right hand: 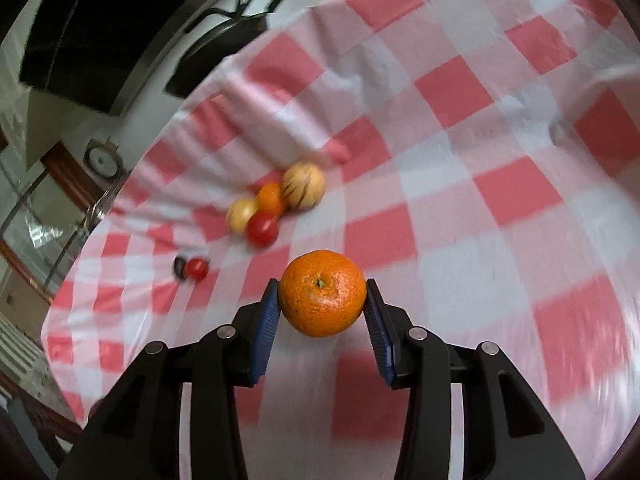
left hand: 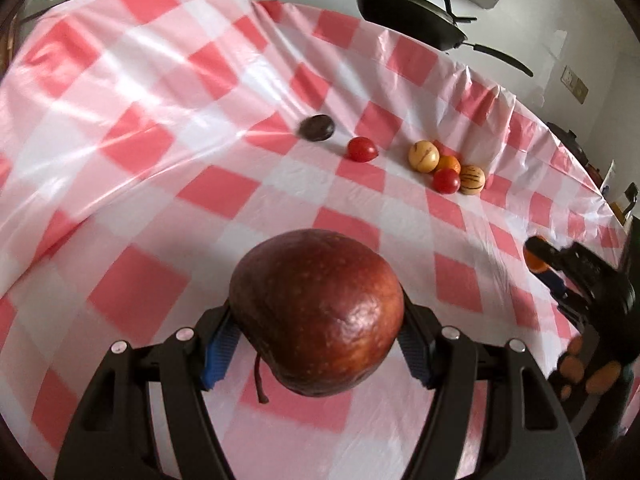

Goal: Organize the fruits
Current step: 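Carry the apple and orange in both tools over the white box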

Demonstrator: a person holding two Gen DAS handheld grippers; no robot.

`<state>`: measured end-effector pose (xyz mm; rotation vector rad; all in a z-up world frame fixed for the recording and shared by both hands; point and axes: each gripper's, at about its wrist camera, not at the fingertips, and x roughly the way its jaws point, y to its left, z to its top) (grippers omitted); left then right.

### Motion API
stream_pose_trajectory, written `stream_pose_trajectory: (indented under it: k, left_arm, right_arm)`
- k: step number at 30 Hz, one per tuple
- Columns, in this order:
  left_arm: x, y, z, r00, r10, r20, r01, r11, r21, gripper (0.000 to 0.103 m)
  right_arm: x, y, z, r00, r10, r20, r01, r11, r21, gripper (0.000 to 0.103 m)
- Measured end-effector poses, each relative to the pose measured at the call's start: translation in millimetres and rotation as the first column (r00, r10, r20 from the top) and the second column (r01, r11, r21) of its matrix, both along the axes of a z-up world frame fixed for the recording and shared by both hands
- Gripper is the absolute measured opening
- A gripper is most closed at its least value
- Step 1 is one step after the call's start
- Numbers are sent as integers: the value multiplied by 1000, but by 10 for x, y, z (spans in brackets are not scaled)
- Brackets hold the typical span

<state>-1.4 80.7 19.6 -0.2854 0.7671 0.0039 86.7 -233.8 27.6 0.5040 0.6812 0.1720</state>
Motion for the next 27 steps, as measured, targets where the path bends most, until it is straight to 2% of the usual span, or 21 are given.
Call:
stream_pose_trajectory:
  k: [5, 11, 20, 27]
  left_arm:
    - [-385, 204, 31, 999, 32, 32, -32, 999, -4, 69]
    - [-803, 450, 74, 998, 56, 34, -57, 998, 13, 69]
    - [-1422, 944, 95, 992, 118, 45, -120, 992, 44, 69]
    - [-1818, 1358, 50, 983, 176, 43, -179, 982, 59, 69]
  right_arm:
    - [-481, 398, 37, 995, 100, -3, -100, 994, -40, 42]
    - [-1027, 929, 28, 973, 231, -7, -231, 969, -90, 42]
    - [-1498, 1417, 41, 932, 362, -21, -361, 922, -140, 42]
    - [-1765, 1838, 39, 886, 461, -44, -461, 869, -180, 42]
